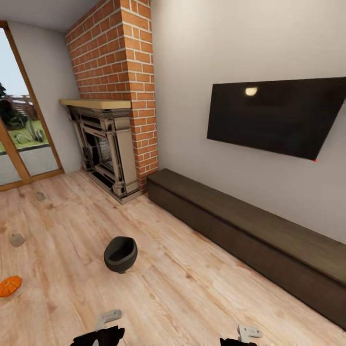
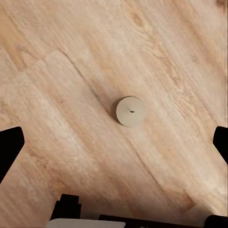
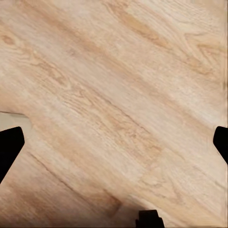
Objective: Place each of the two pumpkins and all three candles from the living room inside a cabinet in the living room (use any cabinet), then make sure every cabinet is closed, and position the cauldron so it is next to a table in the living room.
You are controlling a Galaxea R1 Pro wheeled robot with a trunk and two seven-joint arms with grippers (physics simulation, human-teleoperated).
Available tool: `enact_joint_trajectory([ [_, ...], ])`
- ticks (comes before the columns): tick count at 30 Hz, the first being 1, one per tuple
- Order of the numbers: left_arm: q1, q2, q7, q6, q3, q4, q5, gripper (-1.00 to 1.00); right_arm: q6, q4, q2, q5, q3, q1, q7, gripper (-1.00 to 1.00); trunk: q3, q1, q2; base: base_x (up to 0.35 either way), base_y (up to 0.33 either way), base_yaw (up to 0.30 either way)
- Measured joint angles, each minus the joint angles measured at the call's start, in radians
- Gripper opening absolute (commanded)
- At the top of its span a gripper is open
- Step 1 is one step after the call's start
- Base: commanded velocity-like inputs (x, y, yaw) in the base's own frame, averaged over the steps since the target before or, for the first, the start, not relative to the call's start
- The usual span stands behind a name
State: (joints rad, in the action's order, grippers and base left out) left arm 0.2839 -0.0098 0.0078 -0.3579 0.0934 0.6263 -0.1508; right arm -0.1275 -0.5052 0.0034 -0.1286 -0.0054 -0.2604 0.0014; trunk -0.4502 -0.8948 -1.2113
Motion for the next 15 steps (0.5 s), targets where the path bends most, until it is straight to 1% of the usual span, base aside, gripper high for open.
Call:
enact_joint_trajectory([
  [5,0.000,0.000,-0.001,0.000,0.000,0.000,0.000,1.00,-0.001,0.000,0.001,0.000,-0.001,0.000,-0.001,1.00,0.000,0.000,0.000,-0.016,-0.068,-0.287],
  [15,0.000,0.001,-0.001,0.000,0.001,0.000,0.000,1.00,-0.002,0.002,0.001,0.000,-0.001,0.000,-0.003,1.00,0.000,0.000,0.000,-0.001,-0.006,-0.290],
])
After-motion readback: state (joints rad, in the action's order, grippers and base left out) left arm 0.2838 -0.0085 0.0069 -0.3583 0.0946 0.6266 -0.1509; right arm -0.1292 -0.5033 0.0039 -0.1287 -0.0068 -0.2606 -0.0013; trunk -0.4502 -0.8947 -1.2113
